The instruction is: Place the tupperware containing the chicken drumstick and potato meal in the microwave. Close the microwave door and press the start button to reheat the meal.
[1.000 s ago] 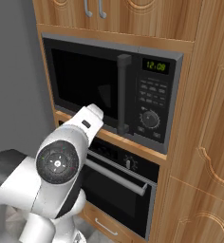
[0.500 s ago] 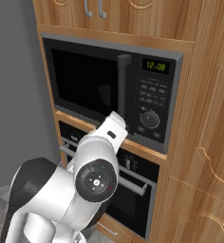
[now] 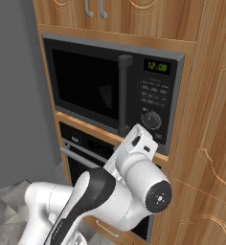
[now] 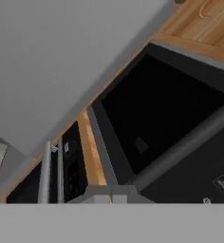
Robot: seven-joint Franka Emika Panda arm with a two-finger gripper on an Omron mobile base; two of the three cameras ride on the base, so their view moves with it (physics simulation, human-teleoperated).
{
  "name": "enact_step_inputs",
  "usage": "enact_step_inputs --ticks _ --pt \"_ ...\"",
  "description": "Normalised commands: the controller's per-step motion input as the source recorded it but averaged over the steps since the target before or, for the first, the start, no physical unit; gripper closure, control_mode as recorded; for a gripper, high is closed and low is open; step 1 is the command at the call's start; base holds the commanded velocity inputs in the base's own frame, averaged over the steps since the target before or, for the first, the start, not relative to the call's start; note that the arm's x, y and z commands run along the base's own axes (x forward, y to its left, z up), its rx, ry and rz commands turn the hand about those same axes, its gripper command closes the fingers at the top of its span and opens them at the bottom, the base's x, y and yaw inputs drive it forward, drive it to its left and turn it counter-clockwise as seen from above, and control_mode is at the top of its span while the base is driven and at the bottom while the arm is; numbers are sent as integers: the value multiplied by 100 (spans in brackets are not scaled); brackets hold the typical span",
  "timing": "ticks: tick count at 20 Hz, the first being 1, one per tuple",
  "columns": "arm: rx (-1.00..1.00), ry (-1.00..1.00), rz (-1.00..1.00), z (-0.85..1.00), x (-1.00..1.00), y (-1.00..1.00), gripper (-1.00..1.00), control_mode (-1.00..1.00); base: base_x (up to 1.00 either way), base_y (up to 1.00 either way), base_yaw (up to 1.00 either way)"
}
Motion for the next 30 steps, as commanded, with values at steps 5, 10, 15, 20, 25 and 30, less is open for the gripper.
enact_step_inputs --ticks 5,10,15,20,25,30 --pt "0 -45 13 -13 33 0 100 -100 0 0 0" --pt "-7 -29 -7 -5 29 10 100 -100 0 0 0" --pt "-16 -16 -18 -2 29 13 100 -100 0 0 0" --pt "-11 -1 -14 0 15 0 100 -100 0 0 0" --pt "-7 3 -12 -3 36 -3 100 -100 0 0 0" --pt "-6 6 -11 -16 35 -24 100 -100 0 0 0"
